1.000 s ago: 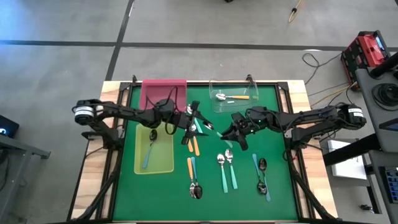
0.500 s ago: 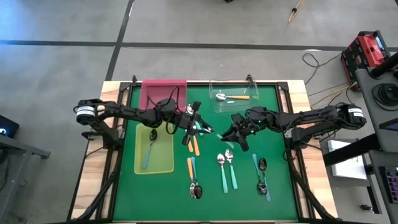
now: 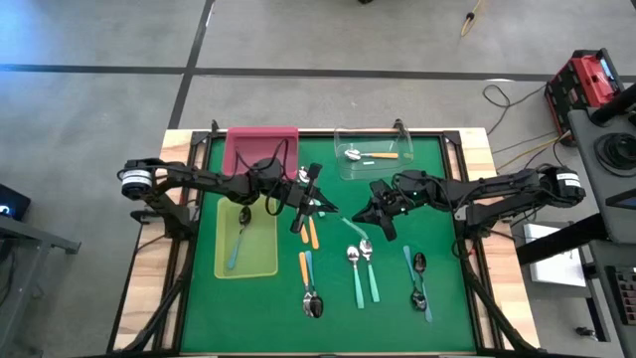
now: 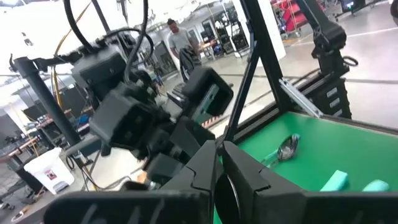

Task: Sort silverware by color (type)
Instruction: Put the light blue spoon into the red bin

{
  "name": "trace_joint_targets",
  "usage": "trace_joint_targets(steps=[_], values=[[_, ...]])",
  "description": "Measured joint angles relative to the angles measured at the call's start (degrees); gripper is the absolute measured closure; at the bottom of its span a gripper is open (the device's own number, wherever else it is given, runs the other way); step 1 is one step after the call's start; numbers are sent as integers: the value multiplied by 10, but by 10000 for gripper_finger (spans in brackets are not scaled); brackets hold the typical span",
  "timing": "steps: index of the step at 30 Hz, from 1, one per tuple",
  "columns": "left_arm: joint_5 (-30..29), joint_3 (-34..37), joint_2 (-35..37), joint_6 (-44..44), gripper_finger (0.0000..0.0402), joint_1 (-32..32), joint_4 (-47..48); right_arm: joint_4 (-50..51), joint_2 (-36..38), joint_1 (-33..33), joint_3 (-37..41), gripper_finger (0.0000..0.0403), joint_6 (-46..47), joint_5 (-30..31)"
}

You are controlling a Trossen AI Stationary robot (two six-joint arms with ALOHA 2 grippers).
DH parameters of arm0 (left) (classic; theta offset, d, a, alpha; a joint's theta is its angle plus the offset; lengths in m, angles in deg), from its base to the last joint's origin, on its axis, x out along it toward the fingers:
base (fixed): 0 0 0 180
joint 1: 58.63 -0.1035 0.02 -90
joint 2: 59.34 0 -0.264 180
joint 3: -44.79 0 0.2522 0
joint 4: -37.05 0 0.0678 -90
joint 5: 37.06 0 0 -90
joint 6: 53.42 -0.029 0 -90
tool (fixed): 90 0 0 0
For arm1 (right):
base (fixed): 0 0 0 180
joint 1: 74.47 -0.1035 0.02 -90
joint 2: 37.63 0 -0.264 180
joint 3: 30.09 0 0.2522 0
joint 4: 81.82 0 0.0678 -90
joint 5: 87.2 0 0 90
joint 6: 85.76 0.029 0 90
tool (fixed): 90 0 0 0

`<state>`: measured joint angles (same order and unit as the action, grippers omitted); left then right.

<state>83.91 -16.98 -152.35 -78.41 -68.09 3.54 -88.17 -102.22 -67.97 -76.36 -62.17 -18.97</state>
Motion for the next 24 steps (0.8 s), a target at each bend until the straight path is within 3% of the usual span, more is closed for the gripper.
trace_joint_targets(steps=[8,15,20,24], values=[[-18,0,3,19,400,-2,4,0,0,0,0,396,-1,12],[-59,8,60,35,400,-33,73,12,10,1,0,395,-2,61],[-140,50,129,42,401,-79,88,49,27,2,0,394,-12,126],[-245,86,196,59,401,-128,116,66,35,2,0,394,-27,160]])
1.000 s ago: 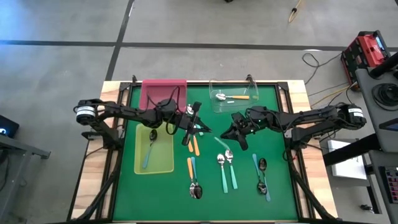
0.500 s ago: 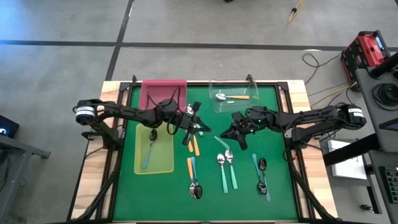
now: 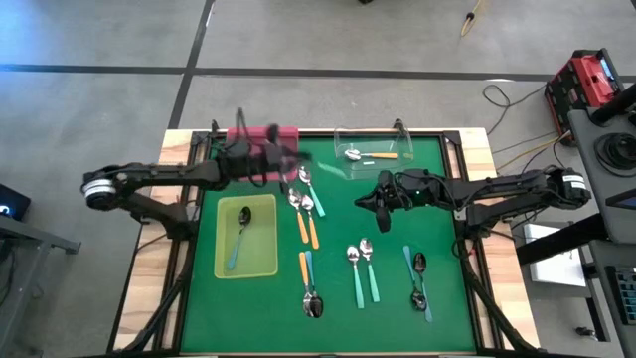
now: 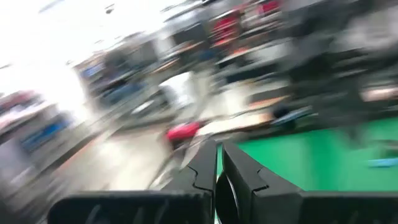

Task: Sort silverware by color (type)
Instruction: Put the light blue spoon into the red bin

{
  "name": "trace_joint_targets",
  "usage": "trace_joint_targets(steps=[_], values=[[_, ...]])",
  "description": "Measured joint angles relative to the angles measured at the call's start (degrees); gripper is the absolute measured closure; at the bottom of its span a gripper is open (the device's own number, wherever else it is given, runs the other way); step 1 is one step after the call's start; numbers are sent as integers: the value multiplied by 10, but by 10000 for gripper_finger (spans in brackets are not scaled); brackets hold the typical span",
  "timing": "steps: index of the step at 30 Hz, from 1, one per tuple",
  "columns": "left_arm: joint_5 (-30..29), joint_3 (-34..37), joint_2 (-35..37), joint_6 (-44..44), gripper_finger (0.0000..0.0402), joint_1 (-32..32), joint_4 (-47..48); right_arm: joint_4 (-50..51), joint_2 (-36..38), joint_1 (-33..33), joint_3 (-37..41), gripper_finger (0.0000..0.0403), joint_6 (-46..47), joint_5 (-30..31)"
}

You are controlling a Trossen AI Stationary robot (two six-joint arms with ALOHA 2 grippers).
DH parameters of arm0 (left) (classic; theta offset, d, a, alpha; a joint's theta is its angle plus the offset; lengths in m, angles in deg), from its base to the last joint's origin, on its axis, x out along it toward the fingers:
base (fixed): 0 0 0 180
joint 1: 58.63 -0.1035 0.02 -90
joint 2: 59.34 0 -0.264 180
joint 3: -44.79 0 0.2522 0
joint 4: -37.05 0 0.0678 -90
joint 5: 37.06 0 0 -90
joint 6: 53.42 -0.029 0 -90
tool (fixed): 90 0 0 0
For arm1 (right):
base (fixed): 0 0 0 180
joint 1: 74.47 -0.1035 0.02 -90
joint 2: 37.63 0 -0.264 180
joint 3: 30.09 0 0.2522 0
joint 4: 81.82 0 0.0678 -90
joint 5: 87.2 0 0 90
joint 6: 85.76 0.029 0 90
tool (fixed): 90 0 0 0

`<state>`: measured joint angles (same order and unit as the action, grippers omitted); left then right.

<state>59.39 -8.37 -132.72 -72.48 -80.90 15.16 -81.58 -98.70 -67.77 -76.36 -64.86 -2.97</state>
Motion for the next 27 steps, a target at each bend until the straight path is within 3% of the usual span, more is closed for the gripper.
trace_joint_targets(steps=[3,6,16,27], values=[[-86,13,35,24,401,-40,43,-8,-2,0,0,394,-19,1],[-133,17,53,59,401,-80,60,-8,-8,0,-3,394,-42,21],[-142,16,41,154,401,-211,72,-2,-53,0,-58,394,-129,30],[-165,-12,-35,193,401,-250,72,-3,-117,0,-111,394,-219,75]])
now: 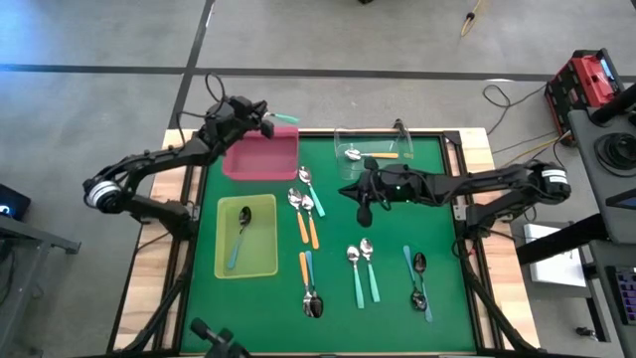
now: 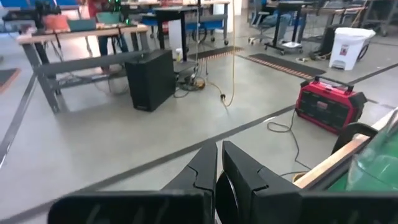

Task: Sort silverware by color (type)
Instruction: Put the light blue spoon into the red bin

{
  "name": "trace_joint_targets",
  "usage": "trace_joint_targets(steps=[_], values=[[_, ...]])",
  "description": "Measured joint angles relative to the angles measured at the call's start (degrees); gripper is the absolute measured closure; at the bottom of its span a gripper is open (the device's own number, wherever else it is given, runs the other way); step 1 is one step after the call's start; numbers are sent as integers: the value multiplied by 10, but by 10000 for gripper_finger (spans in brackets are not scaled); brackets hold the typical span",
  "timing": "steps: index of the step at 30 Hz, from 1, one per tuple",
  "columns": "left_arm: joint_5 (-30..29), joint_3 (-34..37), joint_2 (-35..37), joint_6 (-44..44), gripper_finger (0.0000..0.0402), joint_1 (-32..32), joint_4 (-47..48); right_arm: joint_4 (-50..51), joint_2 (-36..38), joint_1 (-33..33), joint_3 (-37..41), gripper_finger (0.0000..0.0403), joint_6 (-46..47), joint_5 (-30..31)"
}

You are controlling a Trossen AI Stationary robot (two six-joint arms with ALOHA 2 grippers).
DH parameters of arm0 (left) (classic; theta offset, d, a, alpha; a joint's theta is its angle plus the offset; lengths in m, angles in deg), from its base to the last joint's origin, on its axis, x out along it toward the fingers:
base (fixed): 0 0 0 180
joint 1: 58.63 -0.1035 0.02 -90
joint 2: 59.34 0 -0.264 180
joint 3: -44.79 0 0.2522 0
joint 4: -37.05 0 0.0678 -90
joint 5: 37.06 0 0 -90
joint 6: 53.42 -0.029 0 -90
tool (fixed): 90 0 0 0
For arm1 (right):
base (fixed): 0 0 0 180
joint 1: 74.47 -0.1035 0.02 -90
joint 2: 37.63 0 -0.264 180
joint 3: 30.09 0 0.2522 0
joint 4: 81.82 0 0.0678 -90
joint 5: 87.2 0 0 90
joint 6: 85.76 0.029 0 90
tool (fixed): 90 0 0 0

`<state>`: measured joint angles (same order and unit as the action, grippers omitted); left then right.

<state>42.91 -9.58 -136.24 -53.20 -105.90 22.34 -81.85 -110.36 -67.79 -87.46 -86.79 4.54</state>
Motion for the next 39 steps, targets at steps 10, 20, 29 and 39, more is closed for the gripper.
trace_joint_targets(steps=[10,20,29,39], values=[[-2,-73,-85,1,401,-19,63,-2,-25,0,-5,394,3,0],[0,-84,-42,-6,402,-19,93,-4,-43,0,-5,394,10,0],[1,-84,45,-10,401,-18,249,-2,-43,0,-5,394,10,13],[1,-74,70,-10,401,-17,323,-2,-43,0,-5,394,15,14]])
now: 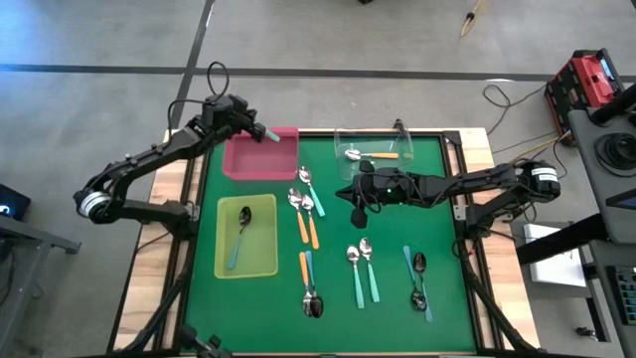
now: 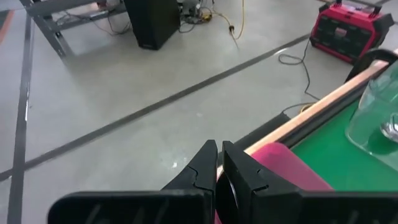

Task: Sort silverware by color (type)
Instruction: Put the light blue spoon into the red bin

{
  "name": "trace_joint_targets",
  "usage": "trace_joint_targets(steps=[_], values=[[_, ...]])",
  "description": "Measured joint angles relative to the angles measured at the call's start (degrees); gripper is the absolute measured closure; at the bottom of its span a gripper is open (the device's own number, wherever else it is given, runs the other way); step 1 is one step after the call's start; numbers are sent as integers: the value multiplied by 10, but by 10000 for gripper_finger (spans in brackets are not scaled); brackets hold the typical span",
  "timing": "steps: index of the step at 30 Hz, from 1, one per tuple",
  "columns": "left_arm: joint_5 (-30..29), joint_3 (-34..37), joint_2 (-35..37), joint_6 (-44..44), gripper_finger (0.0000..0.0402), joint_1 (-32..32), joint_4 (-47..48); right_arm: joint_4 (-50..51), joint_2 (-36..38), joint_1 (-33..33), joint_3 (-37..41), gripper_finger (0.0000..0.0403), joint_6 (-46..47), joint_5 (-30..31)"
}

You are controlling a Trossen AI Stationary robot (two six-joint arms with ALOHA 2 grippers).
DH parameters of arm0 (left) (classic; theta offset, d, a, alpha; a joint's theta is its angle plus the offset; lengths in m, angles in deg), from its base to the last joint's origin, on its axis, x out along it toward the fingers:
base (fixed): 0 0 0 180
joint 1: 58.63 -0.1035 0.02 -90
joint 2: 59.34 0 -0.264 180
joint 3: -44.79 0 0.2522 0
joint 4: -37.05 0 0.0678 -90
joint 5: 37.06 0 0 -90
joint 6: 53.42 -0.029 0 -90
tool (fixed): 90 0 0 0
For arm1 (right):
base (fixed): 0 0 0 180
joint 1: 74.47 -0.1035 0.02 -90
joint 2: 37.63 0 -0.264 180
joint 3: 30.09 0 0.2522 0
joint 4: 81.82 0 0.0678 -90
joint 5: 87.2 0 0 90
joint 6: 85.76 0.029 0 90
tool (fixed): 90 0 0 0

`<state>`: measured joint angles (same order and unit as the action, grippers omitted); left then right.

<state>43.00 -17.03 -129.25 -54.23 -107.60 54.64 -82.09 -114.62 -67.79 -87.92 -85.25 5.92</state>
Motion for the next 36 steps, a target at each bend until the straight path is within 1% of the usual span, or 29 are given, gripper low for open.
trace_joint_targets(steps=[3,6,11,25,30,36], values=[[6,0,-1,20,401,0,26,0,0,0,0,394,9,0],[28,6,-9,34,398,1,41,0,0,0,0,394,10,0],[32,36,-13,49,396,4,-12,0,0,0,0,394,10,0],[30,47,-13,64,393,4,-33,0,0,0,0,394,34,0],[30,47,-13,86,393,4,-34,0,0,0,0,394,41,15],[30,57,-27,110,393,6,-48,1,0,0,0,394,46,16]])
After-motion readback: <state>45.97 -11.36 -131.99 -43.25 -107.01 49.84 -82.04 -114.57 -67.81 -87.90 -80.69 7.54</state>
